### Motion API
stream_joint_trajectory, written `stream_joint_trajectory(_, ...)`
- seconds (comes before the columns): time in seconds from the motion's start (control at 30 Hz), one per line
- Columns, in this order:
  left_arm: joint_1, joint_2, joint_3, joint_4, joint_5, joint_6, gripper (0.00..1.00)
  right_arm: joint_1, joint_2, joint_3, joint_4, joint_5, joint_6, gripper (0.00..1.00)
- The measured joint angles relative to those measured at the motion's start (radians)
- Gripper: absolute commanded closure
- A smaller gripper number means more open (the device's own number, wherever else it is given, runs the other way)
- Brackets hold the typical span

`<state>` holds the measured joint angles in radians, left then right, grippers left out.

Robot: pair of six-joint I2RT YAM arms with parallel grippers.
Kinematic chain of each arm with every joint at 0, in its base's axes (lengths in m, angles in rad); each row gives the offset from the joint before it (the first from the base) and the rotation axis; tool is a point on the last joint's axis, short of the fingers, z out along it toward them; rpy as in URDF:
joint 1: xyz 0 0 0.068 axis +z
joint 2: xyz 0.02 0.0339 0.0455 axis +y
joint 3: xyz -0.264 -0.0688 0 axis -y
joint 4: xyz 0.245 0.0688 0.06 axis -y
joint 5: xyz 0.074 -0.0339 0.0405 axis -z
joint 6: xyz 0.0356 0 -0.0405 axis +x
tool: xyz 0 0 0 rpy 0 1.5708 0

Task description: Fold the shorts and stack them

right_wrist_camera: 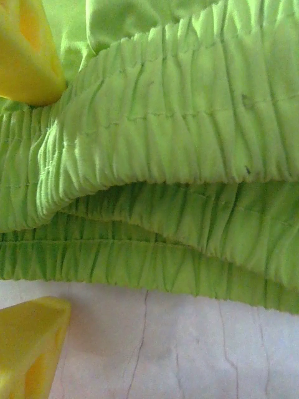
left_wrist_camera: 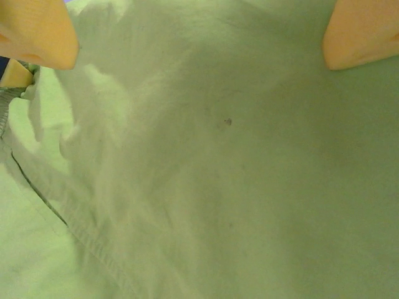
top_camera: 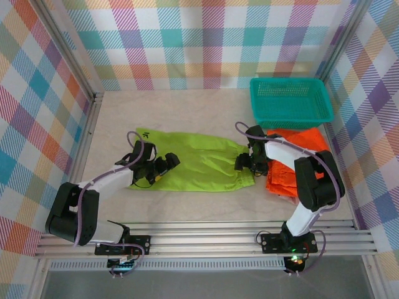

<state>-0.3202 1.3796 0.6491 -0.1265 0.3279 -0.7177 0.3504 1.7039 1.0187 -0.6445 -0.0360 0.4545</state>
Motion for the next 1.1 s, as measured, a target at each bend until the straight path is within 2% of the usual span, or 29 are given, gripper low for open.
stream_joint_trajectory(0.1,0.0,0.0,0.0,0.002,-0.001,0.0,0.0,-0.011,0.019,0.006,0.003,-0.02,-0.001,0.32)
stream_joint_trajectory(0.3,0.0,0.0,0.0,0.002,-0.008,0.0,0.0,-0.034,0.032,0.01,0.012,-0.07,-0.002,0.59)
stream_joint_trajectory(0.53,0.0,-0.012,0.0,-0.008,-0.027,0.001,0.0,-0.037,0.041,0.02,0.042,-0.114,-0.024,0.98)
stream_joint_trajectory(0.8,0.007,-0.125,0.042,-0.092,-0.084,0.017,0.0,-0.037,0.047,0.053,0.01,-0.094,-0.062,1.0)
stream_joint_trajectory(1.1,0.094,-0.22,0.1,-0.202,-0.114,0.062,0.0,-0.028,-0.053,0.217,-0.2,0.077,-0.159,1.0)
